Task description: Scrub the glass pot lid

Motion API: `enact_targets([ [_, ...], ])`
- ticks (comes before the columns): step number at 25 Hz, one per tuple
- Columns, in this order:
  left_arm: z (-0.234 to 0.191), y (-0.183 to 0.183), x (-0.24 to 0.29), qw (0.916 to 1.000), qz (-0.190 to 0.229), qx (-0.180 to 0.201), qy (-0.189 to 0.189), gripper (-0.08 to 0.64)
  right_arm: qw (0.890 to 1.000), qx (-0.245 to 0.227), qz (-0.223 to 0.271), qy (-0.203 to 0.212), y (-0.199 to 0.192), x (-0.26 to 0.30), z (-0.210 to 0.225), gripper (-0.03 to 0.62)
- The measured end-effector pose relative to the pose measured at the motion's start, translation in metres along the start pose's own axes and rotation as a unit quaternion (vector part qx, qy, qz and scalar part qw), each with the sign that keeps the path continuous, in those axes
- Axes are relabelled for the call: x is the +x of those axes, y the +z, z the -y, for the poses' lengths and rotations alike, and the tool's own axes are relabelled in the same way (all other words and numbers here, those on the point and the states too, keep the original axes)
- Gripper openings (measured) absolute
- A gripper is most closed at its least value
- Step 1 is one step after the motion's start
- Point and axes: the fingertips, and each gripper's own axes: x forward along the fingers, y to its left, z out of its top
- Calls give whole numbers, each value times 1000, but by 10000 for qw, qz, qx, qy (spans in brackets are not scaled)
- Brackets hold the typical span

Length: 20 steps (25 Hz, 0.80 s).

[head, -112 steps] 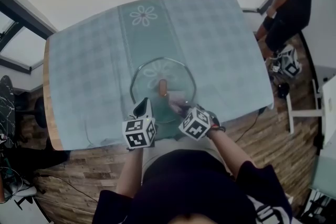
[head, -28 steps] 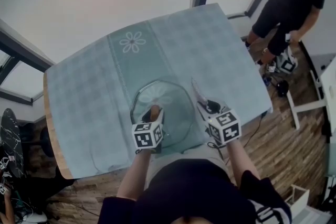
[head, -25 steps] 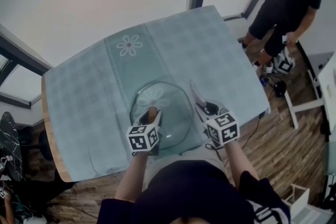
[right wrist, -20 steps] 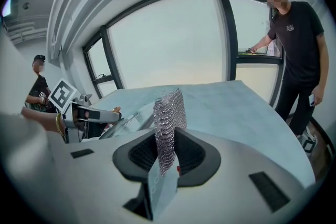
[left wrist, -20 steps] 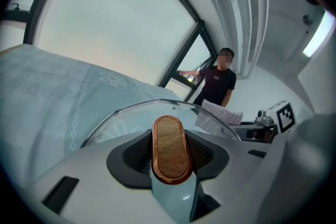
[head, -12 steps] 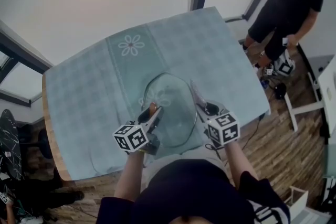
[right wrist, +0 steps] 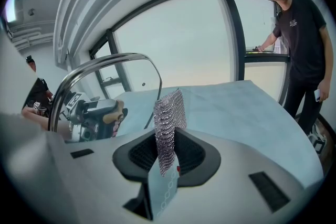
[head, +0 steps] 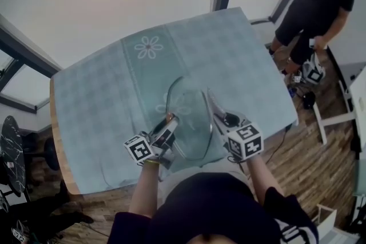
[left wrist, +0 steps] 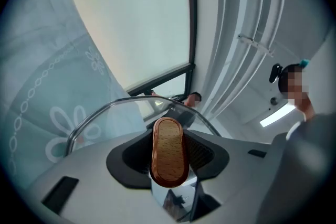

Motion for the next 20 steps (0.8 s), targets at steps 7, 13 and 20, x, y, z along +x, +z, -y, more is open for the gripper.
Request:
enact_targets([
  [7,4,2,-6,9951,220,-494,-829,169,9992,26,94,391,9,0,-13,81],
  [13,3,2,-15,9901,275,-787,-1130,169,9942,131,255,1038,22,6,-42,81],
  [20,-1,9,-24,9858,468,-970,-1286,169,9897,-9,264,1405,34,20,-66,81],
])
